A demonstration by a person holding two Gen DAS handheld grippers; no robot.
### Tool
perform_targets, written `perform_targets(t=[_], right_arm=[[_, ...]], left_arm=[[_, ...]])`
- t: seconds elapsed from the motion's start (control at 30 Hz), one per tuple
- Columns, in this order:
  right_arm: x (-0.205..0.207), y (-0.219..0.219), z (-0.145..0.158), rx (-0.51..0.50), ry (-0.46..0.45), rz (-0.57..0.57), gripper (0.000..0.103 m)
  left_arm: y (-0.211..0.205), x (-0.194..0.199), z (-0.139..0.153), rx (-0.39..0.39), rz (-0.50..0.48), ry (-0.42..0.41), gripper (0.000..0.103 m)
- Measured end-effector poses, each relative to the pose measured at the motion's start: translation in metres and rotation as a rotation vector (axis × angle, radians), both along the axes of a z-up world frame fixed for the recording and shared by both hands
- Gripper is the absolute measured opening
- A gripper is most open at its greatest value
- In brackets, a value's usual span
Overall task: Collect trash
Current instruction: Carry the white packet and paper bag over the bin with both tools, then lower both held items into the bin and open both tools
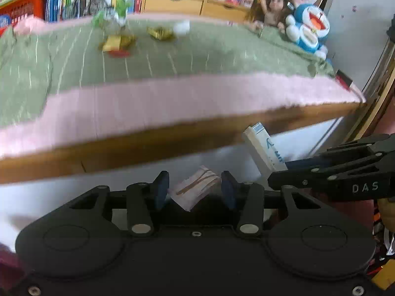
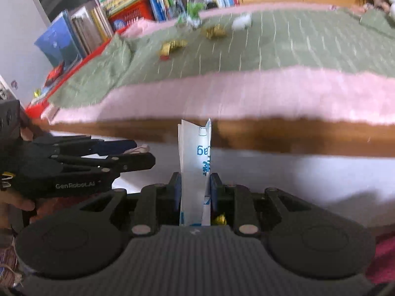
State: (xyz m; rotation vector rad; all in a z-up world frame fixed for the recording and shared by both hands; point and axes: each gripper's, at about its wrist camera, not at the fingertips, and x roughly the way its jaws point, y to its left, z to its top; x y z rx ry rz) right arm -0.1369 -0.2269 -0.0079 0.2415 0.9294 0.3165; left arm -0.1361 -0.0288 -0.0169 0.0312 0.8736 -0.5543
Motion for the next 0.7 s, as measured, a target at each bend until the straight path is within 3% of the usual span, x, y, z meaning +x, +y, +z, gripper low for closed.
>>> perform_targets(t=[0.33,0.7], right_arm=[[0.009,0.008,-0.065,0.031,0.260,-0.008,0.027],[0.013,0.006,-0.090,0.044,0.343,-0.059,0.029]], left_arm=[[0.001,0.000,-0.068,0.054,0.053,0.174,0.044],[-0.004,0.008,-0.102,0.092,0.073,0.257,0.044]])
